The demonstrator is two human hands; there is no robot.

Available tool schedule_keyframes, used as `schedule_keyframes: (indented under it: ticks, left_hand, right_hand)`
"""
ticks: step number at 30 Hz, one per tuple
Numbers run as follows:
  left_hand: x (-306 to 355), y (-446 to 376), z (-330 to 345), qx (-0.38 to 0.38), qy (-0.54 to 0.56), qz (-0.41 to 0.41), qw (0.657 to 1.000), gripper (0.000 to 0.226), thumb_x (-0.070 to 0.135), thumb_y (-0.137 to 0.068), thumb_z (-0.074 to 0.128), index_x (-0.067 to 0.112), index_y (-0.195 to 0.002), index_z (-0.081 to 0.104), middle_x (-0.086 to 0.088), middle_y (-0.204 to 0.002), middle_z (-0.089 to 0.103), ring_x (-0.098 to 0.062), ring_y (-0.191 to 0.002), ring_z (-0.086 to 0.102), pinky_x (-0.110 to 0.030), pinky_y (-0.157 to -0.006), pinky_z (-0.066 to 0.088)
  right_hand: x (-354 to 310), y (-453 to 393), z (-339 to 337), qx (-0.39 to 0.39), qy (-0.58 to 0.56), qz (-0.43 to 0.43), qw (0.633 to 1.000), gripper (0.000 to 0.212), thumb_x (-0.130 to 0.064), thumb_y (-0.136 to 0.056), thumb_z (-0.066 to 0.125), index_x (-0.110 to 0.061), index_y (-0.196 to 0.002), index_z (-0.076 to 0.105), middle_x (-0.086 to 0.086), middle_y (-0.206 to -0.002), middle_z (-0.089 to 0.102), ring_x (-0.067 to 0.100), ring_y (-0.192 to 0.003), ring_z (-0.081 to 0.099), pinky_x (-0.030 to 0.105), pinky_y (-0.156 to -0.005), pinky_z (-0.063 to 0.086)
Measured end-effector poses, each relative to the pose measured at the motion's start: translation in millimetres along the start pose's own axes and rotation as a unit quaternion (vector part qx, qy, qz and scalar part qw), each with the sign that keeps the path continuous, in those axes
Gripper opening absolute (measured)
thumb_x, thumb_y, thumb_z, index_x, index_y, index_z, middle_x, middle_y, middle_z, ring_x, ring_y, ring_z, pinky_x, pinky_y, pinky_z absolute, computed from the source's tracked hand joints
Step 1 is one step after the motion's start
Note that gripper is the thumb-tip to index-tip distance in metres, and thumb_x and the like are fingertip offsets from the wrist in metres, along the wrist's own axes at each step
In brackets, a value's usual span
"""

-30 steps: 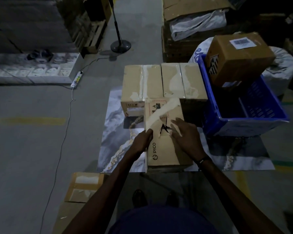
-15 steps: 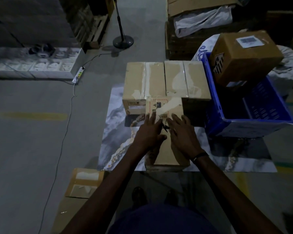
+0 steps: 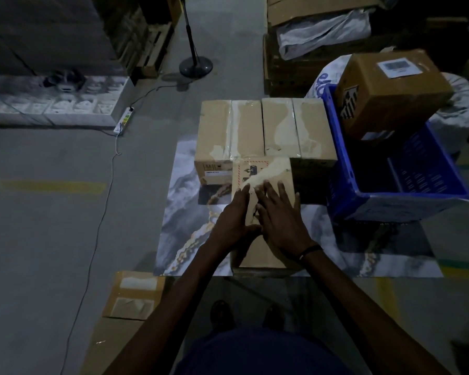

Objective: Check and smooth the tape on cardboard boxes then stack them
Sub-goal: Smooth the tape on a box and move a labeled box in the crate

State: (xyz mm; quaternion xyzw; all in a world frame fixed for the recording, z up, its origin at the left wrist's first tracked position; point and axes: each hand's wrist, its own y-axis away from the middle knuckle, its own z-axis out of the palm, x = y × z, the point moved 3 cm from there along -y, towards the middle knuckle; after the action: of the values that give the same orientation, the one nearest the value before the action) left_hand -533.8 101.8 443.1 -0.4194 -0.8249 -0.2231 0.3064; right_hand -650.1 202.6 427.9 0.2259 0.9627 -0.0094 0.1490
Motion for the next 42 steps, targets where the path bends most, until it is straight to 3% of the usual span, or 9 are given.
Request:
schedule_keyframes:
  ticks: [5, 10, 15, 20, 26, 30, 36, 39, 42]
  left_hand:
    - [-2, 1, -1, 0.016, 0.010, 0.006, 1.000, 0.116, 0.036, -0.073, 0.090, 0.014, -0.161, 0.017, -0.008, -0.163, 0.032, -0.023, -0.144, 0.039, -0.030, -0.115, 0.038]
    - [6, 2, -1, -0.013, -0.035, 0.019, 0.999, 0.095, 0.036, -0.082, 0.084, 0.020, -0.158, 0.030, -0.008, -0.169, 0.019, -0.031, -0.153, 0.024, -0.049, -0.116, 0.039]
    - [13, 2, 4, -0.016, -0.101, 0.000, 0.995, 0.080, 0.037, -0.089, 0.076, 0.014, -0.155, 0.036, -0.009, -0.170, 0.014, -0.029, -0.156, 0.012, -0.044, -0.118, 0.032]
    - [14, 4, 8, -0.013, -0.139, -0.004, 0.990, 0.074, 0.039, -0.093, 0.071, 0.016, -0.155, 0.039, -0.009, -0.168, 0.020, -0.031, -0.155, 0.017, -0.043, -0.117, 0.034]
    - [19, 13, 20, 0.000, -0.164, -0.021, 0.986, 0.068, 0.030, -0.099, 0.064, 0.013, -0.158, 0.033, -0.012, -0.166, 0.025, -0.031, -0.154, 0.023, -0.043, -0.117, 0.032]
    - [12, 15, 33, 0.048, -0.147, -0.006, 0.988, 0.066, 0.017, -0.083, 0.083, -0.003, -0.140, 0.056, -0.027, -0.147, 0.050, -0.046, -0.137, 0.048, -0.057, -0.103, 0.050]
    - [12, 32, 56, 0.105, -0.209, 0.054, 0.971, 0.059, 0.026, -0.102, 0.048, 0.004, -0.156, 0.036, -0.016, -0.165, 0.026, -0.036, -0.154, 0.019, -0.051, -0.123, 0.023]
    - [11, 39, 60, 0.120, -0.196, 0.048, 0.972, 0.059, 0.031, -0.107, 0.033, 0.007, -0.161, 0.022, -0.010, -0.170, 0.011, -0.027, -0.158, 0.000, -0.045, -0.127, 0.003]
    - [13, 41, 58, 0.132, -0.187, 0.027, 0.973, 0.063, 0.035, -0.108, 0.031, 0.006, -0.162, 0.016, -0.012, -0.170, 0.006, -0.024, -0.158, -0.003, -0.047, -0.128, 0.004]
  right_hand:
    - [-1, 3, -4, 0.013, -0.042, -0.032, 0.999, 0.055, -0.034, -0.110, 0.033, -0.024, -0.163, 0.019, -0.006, -0.170, 0.011, 0.016, -0.157, -0.008, 0.060, -0.120, -0.013]
    - [15, 22, -5, 0.070, -0.139, -0.023, 0.988, 0.044, -0.029, -0.105, 0.041, -0.020, -0.146, 0.053, 0.003, -0.155, 0.048, 0.019, -0.152, 0.029, 0.055, -0.123, 0.026]
    - [18, 32, -13, 0.107, -0.195, 0.021, 0.975, 0.034, -0.016, -0.103, 0.058, -0.010, -0.136, 0.063, 0.009, -0.146, 0.057, 0.019, -0.142, 0.046, 0.045, -0.117, 0.040]
    - [16, 33, -16, 0.068, -0.185, 0.023, 0.980, 0.038, -0.017, -0.103, 0.057, -0.009, -0.140, 0.059, 0.009, -0.152, 0.051, 0.021, -0.147, 0.040, 0.045, -0.121, 0.034]
    - [12, 37, -19, 0.029, -0.148, 0.032, 0.988, 0.045, -0.021, -0.105, 0.053, -0.010, -0.149, 0.050, 0.006, -0.161, 0.038, 0.020, -0.153, 0.028, 0.030, -0.121, 0.022]
    - [10, 37, -11, 0.036, -0.139, 0.027, 0.989, 0.045, -0.022, -0.108, 0.047, -0.011, -0.151, 0.046, 0.007, -0.163, 0.034, 0.021, -0.154, 0.024, 0.038, -0.125, 0.020]
    - [14, 30, 6, 0.053, -0.122, 0.000, 0.991, 0.058, -0.036, -0.105, 0.023, -0.016, -0.159, 0.030, 0.005, -0.170, 0.014, 0.023, -0.158, 0.003, 0.050, -0.126, 0.016]
    - [16, 34, 11, 0.095, -0.171, 0.049, 0.979, 0.063, -0.043, -0.105, 0.034, -0.019, -0.162, 0.020, 0.004, -0.172, 0.001, 0.020, -0.158, -0.004, 0.039, -0.128, 0.008]
    - [23, 35, 14, 0.105, -0.286, 0.157, 0.939, 0.092, -0.048, -0.097, 0.061, -0.025, -0.164, 0.002, -0.001, -0.172, 0.001, 0.016, -0.157, 0.007, 0.032, -0.125, 0.014]
